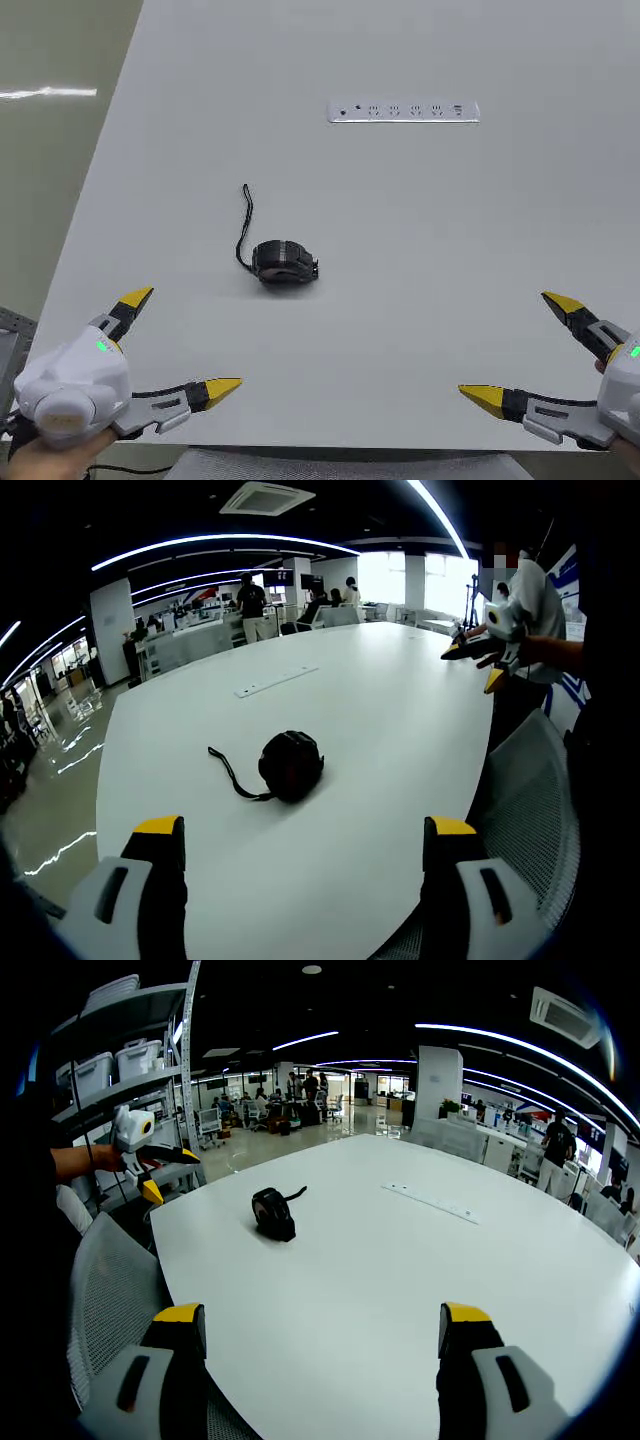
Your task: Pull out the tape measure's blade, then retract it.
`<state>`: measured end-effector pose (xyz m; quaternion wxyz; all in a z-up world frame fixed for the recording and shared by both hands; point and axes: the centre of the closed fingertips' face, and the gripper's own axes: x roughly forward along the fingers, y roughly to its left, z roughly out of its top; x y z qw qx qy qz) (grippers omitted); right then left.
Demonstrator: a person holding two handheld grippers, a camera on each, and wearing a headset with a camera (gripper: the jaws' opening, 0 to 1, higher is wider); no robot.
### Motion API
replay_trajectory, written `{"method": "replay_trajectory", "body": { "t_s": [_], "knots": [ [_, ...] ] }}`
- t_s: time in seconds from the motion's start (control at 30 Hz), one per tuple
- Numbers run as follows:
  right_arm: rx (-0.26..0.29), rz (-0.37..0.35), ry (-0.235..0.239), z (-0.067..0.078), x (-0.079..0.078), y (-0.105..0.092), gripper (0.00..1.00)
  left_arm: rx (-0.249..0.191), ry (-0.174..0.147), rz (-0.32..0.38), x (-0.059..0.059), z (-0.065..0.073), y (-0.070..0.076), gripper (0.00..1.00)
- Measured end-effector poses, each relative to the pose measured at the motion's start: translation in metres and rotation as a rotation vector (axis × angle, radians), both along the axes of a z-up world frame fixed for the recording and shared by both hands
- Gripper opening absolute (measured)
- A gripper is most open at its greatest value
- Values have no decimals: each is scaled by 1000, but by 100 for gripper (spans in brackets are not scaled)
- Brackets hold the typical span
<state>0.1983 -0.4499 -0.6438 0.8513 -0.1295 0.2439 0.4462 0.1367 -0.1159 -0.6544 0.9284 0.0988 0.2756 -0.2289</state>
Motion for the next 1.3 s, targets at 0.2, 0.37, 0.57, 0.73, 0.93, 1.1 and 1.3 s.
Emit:
{"method": "replay_trajectory", "body": {
  "t_s": [0.2,0.37,0.57,0.73,0.93,1.1,1.3],
  "knots": [
    [-1,-2,1,-1,0,0,98,-4,-2,2,2,-1,-1,98],
    [-9,4,4,-3,1,0,98,-1,-2,5,4,-2,0,97],
    [-16,19,5,-4,2,0,96,10,10,-11,8,-6,-1,95],
    [-18,37,-1,-4,4,2,94,21,15,-33,12,-7,-3,92],
    [-29,52,-7,-7,9,1,92,35,16,-53,21,-8,-2,89],
    [-38,85,-13,-9,12,4,88,46,21,-76,28,-12,-3,86],
    [-39,118,-8,-10,17,9,84,74,44,-126,36,-18,-6,78]
  ]
}}
